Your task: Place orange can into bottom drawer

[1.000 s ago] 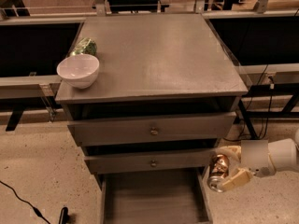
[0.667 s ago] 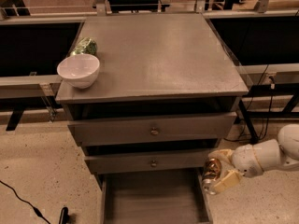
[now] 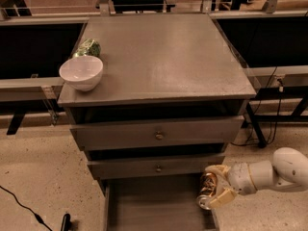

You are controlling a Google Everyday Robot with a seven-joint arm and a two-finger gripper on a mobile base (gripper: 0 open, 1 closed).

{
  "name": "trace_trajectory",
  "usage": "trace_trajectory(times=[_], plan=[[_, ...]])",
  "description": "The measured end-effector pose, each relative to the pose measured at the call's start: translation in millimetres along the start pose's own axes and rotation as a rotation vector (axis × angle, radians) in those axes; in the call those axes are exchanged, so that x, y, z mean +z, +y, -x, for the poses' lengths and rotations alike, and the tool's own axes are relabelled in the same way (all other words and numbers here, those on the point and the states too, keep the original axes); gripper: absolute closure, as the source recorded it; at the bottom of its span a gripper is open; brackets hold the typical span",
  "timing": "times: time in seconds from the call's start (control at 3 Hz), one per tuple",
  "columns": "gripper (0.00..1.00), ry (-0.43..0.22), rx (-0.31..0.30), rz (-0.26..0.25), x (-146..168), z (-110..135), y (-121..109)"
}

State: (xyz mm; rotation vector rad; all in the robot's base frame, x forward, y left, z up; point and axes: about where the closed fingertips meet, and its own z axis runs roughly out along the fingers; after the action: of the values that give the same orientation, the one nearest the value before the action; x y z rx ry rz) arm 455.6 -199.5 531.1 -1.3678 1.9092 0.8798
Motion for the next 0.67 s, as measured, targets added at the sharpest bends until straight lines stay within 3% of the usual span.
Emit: trace_trajectory(times=[0.33,0.67], plan=[[1.0,0.029,-0.004,0.011,8,-1,2],[1.0,-0.023,-0.028,-0.043,35,-16,-15]])
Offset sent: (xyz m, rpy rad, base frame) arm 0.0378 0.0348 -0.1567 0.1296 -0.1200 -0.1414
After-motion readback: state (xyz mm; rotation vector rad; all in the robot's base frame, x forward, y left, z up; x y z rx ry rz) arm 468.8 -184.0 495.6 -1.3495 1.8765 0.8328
